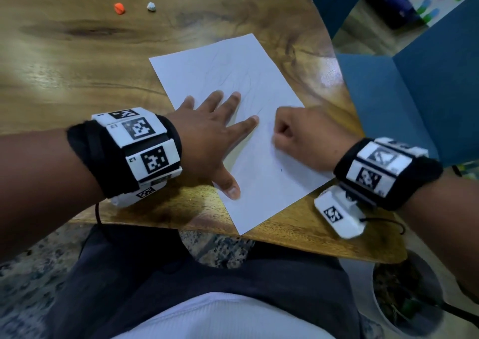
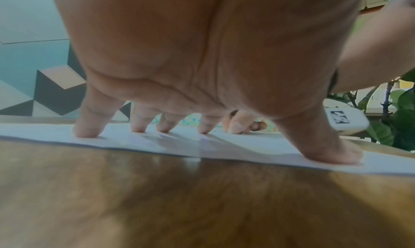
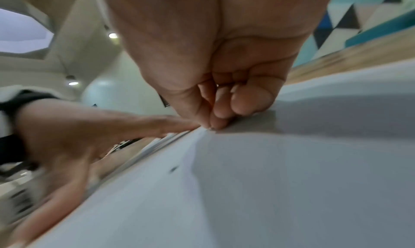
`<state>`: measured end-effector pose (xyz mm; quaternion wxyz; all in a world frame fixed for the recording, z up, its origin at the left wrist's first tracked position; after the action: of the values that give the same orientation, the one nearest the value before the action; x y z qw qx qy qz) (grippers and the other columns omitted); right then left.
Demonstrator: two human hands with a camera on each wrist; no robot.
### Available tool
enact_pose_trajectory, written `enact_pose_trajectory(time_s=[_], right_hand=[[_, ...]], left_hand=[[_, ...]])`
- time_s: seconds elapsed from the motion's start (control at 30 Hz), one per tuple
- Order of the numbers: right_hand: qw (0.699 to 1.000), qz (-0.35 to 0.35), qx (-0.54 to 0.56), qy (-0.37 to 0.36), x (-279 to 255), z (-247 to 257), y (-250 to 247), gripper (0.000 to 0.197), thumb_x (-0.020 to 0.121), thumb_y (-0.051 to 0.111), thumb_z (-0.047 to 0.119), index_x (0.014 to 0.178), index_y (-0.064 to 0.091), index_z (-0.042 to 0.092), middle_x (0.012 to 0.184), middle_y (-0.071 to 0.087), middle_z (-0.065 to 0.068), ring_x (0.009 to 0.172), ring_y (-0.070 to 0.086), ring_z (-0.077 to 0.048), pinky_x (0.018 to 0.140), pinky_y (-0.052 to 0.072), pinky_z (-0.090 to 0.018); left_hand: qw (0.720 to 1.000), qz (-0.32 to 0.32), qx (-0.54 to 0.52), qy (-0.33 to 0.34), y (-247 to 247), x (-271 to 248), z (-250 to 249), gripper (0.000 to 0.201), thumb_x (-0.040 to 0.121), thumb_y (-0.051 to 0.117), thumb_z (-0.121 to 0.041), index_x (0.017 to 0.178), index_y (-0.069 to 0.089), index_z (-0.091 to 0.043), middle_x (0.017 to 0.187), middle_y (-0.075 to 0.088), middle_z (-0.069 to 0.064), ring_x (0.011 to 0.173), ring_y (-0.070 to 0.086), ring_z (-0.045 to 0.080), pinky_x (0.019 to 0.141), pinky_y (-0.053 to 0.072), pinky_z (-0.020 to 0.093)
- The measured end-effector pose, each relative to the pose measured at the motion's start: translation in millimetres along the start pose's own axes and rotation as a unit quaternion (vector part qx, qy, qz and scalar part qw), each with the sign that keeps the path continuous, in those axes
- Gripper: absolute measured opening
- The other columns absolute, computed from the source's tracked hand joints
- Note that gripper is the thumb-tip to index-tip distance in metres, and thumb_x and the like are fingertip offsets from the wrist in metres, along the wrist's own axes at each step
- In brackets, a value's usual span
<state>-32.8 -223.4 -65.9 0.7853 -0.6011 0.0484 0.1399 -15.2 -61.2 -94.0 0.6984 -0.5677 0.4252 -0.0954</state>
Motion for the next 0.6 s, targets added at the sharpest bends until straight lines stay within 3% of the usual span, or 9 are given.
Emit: enact_pose_trajectory(time_s=[0.07,0.17,0.27,0.3,0.37,0.47,0.6], right_hand=[[0.999,-0.020,-0.016,0.021,8,-9,-9,0.011,0.090,0.052,0.022,0.084,0.058,0.015,0.079,0.062,0.002,0.079,0.055,-0.020,0.054,0.036,-0.024],[0.999,-0.025,-0.032,0.033,9,-10,-9,0.012,0.092,0.050,0.021,0.088,0.058,0.014,0.081,0.062,0.000,0.080,0.052,-0.020,0.051,0.031,-0.023],[0.998,-0.028,-0.048,0.027,4,-4,-5,0.011,0.092,0.050,0.025,0.088,0.054,0.016,0.077,0.061,-0.002,0.077,0.056,-0.024,0.055,0.042,-0.030],[0.998,-0.022,-0.054,0.013,-1,2,-1,0.012,0.092,0.050,0.026,0.088,0.051,0.015,0.075,0.059,-0.003,0.075,0.057,-0.026,0.058,0.046,-0.035],[0.997,0.006,-0.071,-0.035,-14,23,12,0.015,0.095,0.048,0.025,0.088,0.041,0.013,0.074,0.053,-0.002,0.070,0.054,-0.028,0.059,0.043,-0.037],[0.986,0.056,-0.071,-0.137,-49,61,33,0.013,0.098,0.045,0.026,0.088,0.036,0.024,0.074,0.046,0.001,0.070,0.049,-0.029,0.061,0.038,-0.037],[0.965,0.137,-0.028,-0.224,-78,78,46,0.009,0.095,0.042,0.028,0.094,0.049,0.022,0.082,0.061,-0.002,0.072,0.056,-0.029,0.062,0.047,-0.042]], left_hand=[[1.000,-0.011,-0.010,-0.001,-1,-4,-1,0.135,0.057,0.055,-0.096,0.157,-0.015,-0.040,0.167,-0.026,0.008,0.154,-0.020,0.033,0.121,0.011,0.064],[0.999,-0.038,0.013,0.014,-1,-13,-8,0.126,0.063,0.055,-0.094,0.159,-0.002,-0.036,0.168,-0.020,0.007,0.154,-0.020,0.033,0.121,0.009,0.065],[0.998,-0.041,0.032,0.020,5,-21,-12,0.134,0.059,0.051,-0.098,0.159,-0.009,-0.031,0.167,-0.014,0.008,0.155,-0.009,0.035,0.122,0.015,0.062],[0.999,-0.041,0.029,0.019,7,-22,-12,0.136,0.058,0.050,-0.099,0.159,-0.011,-0.031,0.167,-0.014,0.008,0.155,-0.008,0.034,0.122,0.016,0.059],[0.999,-0.037,0.022,0.017,9,-22,-12,0.138,0.058,0.051,-0.098,0.159,-0.014,-0.030,0.168,-0.018,0.008,0.156,-0.010,0.034,0.123,0.017,0.056],[0.999,-0.033,0.017,0.018,10,-21,-12,0.139,0.058,0.051,-0.099,0.158,-0.016,-0.031,0.168,-0.021,0.009,0.156,-0.013,0.034,0.123,0.016,0.056],[0.999,-0.032,0.026,0.020,12,-21,-12,0.136,0.058,0.043,-0.099,0.158,-0.018,-0.030,0.167,-0.023,0.010,0.155,-0.014,0.035,0.123,0.016,0.057]])
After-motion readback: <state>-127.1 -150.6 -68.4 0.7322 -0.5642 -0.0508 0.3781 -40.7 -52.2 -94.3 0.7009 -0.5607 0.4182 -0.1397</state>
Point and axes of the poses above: each hand's wrist, its own x-axis towards the middle knuckle, its own y-axis out of the palm, z = x × y, the point moved 6 cm from there along x, towards the middle knuckle
